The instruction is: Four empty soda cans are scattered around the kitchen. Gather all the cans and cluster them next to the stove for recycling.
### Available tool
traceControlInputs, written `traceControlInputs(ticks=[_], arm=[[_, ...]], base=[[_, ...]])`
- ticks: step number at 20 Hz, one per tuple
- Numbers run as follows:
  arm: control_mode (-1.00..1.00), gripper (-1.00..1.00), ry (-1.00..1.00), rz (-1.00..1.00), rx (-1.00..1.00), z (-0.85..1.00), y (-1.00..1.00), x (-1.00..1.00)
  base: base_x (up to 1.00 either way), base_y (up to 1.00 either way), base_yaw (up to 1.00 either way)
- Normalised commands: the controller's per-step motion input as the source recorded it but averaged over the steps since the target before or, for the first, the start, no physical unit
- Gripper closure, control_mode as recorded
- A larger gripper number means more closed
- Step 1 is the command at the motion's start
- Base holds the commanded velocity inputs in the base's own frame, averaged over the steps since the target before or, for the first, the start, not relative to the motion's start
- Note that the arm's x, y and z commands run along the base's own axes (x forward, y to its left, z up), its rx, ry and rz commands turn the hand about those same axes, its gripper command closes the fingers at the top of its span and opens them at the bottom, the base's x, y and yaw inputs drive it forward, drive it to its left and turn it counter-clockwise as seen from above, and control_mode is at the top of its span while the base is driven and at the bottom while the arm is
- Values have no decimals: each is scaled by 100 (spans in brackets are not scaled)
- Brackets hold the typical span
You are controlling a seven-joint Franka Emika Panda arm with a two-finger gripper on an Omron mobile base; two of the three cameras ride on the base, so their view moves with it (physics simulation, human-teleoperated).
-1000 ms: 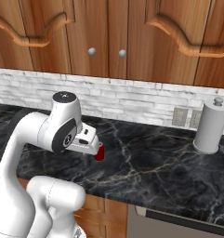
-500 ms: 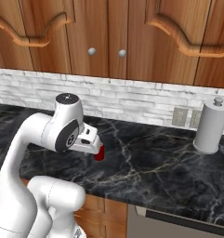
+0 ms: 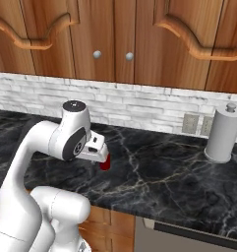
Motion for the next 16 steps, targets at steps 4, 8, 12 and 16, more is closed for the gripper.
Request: traceControlInputs(ticks=[4, 8, 12, 16], arm=[[-100, -100, 0, 0, 0, -9, 0, 19], [-100, -100, 0, 0, 0, -12, 0, 28], [-100, -100, 0, 0, 0, -14, 0, 24], [-100, -100, 0, 0, 0, -18, 0, 28]], base=[[0, 0, 0], [0, 0, 0], [0, 0, 0], [0, 0, 0]])
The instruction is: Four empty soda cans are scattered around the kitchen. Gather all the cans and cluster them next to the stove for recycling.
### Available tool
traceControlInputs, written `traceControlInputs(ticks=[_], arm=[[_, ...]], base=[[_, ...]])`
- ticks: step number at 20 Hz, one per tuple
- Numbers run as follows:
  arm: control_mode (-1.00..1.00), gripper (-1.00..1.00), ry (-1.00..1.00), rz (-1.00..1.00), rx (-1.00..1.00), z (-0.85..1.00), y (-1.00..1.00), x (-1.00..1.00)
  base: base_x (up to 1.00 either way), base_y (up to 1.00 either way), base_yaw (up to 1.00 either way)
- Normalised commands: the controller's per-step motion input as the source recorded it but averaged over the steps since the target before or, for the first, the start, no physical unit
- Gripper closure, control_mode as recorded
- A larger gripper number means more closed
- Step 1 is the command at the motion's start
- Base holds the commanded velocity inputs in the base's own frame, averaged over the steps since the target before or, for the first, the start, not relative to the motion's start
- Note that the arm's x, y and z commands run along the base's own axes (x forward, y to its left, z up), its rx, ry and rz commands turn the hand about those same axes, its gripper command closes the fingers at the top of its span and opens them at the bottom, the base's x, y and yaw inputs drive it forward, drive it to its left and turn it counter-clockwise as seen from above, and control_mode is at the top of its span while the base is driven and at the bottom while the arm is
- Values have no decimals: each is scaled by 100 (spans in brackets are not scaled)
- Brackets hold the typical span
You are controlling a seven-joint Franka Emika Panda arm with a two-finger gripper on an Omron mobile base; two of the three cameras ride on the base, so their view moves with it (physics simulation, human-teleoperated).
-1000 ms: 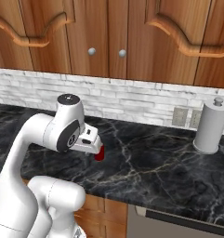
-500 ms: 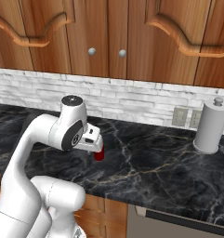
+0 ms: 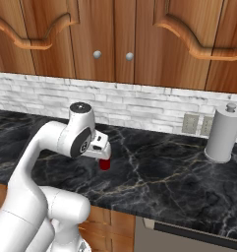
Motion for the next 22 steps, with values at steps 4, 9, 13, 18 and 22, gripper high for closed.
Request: traceControlInputs(ticks=[4, 9, 13, 18, 22], arm=[[-100, -100, 0, 0, 0, -22, 0, 27], [-100, -100, 0, 0, 0, -17, -5, 24], [-100, -100, 0, 0, 0, -18, -7, 11], [-100, -100, 0, 0, 0, -23, -2, 7], [-100, -100, 0, 0, 0, -18, -1, 12]], base=[[0, 0, 0], [0, 0, 0], [0, 0, 0], [0, 0, 0], [0, 0, 0]])
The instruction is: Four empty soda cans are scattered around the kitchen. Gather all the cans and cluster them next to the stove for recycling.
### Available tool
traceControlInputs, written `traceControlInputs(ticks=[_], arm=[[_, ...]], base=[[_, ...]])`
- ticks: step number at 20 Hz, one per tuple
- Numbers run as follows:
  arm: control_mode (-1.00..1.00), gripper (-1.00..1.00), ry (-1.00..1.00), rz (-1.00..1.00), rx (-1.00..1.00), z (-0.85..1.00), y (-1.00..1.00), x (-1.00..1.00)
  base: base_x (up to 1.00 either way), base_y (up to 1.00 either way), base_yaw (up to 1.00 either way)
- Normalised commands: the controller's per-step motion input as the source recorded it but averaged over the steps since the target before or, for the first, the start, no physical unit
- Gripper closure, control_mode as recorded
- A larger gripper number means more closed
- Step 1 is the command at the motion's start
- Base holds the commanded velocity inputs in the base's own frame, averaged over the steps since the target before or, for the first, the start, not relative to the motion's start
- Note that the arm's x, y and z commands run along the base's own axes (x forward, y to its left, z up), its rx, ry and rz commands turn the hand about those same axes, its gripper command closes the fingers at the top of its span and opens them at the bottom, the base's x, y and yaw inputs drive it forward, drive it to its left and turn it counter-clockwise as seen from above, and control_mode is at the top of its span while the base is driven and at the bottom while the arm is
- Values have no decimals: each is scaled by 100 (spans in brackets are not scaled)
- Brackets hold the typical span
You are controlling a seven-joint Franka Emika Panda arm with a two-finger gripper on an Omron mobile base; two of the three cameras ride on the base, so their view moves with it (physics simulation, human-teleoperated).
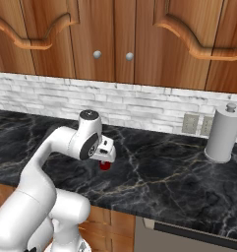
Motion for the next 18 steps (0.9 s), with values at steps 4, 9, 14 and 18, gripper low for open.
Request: traceControlInputs(ticks=[4, 9, 14, 18], arm=[[-100, -100, 0, 0, 0, -15, -2, 16], [-100, -100, 0, 0, 0, -8, -2, 17], [-100, -100, 0, 0, 0, -5, -5, 22], [-100, -100, 0, 0, 0, -10, -1, 24]], base=[[0, 0, 0], [0, 0, 0], [0, 0, 0], [0, 0, 0]])
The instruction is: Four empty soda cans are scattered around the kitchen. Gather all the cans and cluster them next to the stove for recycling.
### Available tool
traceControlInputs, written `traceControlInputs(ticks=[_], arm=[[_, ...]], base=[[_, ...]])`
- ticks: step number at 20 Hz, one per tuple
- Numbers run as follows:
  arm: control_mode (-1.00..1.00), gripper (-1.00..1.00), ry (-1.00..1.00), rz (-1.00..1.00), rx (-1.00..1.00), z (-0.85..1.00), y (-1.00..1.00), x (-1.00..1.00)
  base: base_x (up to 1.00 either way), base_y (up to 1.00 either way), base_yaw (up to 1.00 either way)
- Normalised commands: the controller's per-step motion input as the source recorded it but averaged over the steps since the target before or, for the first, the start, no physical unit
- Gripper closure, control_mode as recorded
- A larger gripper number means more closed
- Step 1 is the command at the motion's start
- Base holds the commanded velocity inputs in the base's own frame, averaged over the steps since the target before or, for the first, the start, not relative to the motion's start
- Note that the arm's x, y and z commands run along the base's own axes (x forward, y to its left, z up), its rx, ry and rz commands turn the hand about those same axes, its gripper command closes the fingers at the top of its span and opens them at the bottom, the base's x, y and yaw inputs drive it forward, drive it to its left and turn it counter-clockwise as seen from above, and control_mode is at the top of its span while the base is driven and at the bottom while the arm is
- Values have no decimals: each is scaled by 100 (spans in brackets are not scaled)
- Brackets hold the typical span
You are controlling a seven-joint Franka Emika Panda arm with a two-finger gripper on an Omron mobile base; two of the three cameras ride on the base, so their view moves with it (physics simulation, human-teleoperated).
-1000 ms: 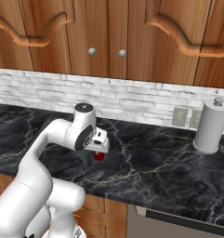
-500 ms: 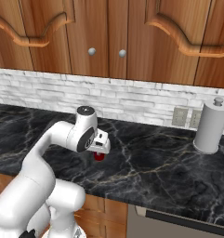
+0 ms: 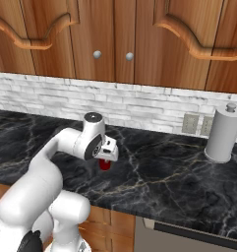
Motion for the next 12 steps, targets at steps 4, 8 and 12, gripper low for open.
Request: traceControlInputs(ticks=[4, 8, 12], arm=[[-100, -100, 0, 0, 0, -11, 0, 25], [-100, -100, 0, 0, 0, -16, 0, 30], [-100, -100, 0, 0, 0, -15, -4, 26]], base=[[0, 0, 0], [0, 0, 0], [0, 0, 0]])
